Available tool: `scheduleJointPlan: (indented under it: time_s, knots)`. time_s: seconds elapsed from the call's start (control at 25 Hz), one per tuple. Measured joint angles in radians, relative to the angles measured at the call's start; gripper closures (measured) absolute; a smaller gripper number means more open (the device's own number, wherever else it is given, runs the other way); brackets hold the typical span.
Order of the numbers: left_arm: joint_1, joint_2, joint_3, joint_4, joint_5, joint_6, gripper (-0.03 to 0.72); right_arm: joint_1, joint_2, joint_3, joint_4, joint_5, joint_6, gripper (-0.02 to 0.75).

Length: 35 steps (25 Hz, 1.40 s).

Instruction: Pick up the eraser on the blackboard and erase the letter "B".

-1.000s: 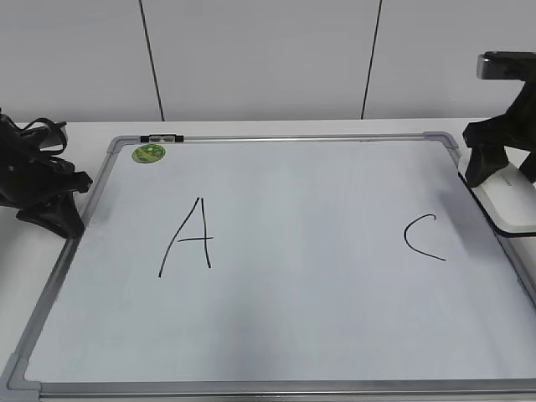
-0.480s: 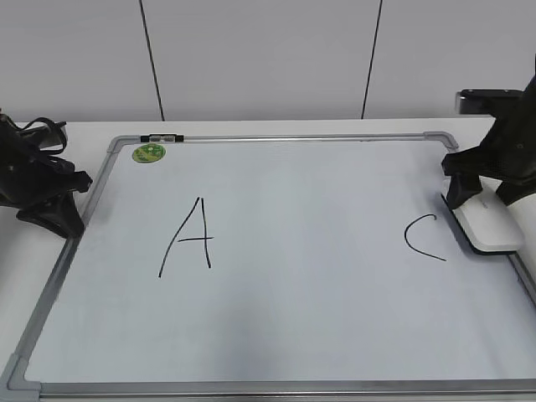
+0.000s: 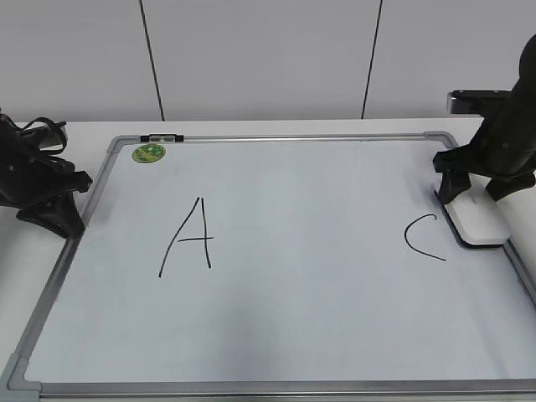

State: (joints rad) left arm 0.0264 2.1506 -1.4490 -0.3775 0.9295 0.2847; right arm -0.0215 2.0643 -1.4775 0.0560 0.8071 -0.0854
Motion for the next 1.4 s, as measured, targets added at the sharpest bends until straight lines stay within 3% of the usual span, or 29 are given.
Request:
scheduleJointPlan:
  time_s: [0.48, 0.76, 1.04, 1.2, 1.4]
  knots:
    - [0.000, 0.000, 0.000, 0.000, 0.000, 0.002, 0.629, 0.000, 0.016, -0.013, -0.012, 0.027, 0.004, 0.193]
    - [0.000, 0.000, 0.000, 0.000, 0.000, 0.002, 0.629, 0.000, 0.020, -0.020, -0.023, 0.085, 0.004, 0.107]
    - [0.000, 0.000, 0.000, 0.000, 0.001, 0.002, 0.612, 0.000, -0.013, -0.110, -0.033, 0.190, 0.004, 0.097]
    - [0.000, 0.002, -0.009, -0.002, 0.006, 0.002, 0.539, 0.000, -0.072, -0.175, -0.037, 0.250, 0.004, 0.097]
    - [0.000, 0.005, -0.062, -0.002, 0.046, 0.004, 0.337, 0.000, -0.109, -0.189, -0.040, 0.286, 0.004, 0.106]
